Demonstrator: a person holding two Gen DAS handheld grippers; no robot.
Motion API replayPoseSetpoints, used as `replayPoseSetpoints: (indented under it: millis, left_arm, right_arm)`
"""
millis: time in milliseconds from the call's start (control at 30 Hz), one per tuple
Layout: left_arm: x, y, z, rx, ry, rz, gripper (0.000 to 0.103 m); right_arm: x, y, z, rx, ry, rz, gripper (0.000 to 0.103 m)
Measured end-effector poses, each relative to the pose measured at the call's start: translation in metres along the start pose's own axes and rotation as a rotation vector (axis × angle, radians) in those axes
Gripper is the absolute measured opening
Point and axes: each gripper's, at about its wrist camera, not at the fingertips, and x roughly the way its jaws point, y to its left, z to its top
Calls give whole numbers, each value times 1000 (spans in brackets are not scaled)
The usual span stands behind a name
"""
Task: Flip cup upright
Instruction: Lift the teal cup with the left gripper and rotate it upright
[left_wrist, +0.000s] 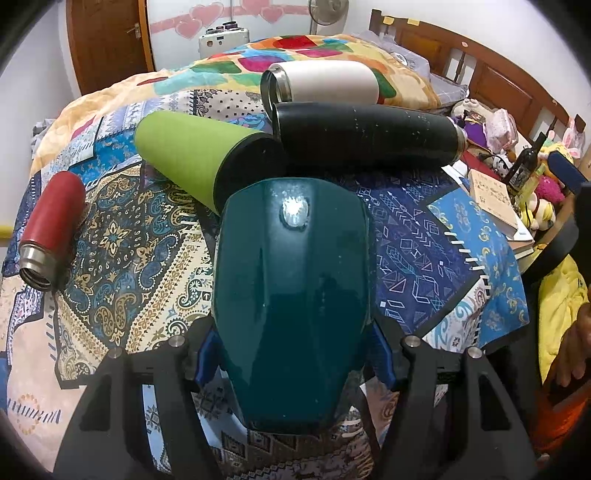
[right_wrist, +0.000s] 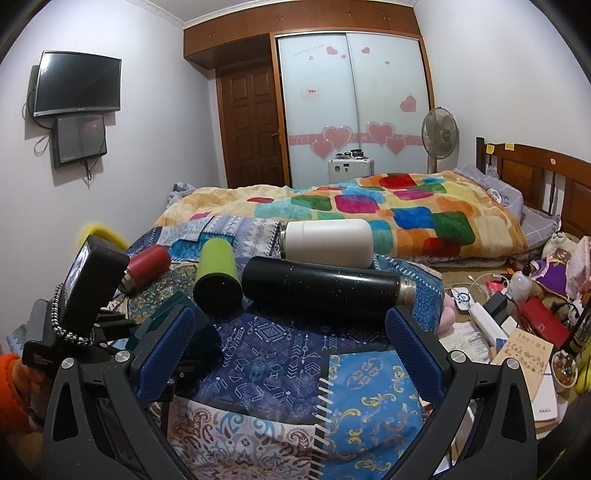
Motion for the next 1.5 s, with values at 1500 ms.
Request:
replayPoseSetpoints:
  millis: [1500]
  left_arm:
    - [-56, 53, -52, -119, -206, 65, 78]
  right_arm:
    - [71, 50, 0, -172, 207, 106, 103]
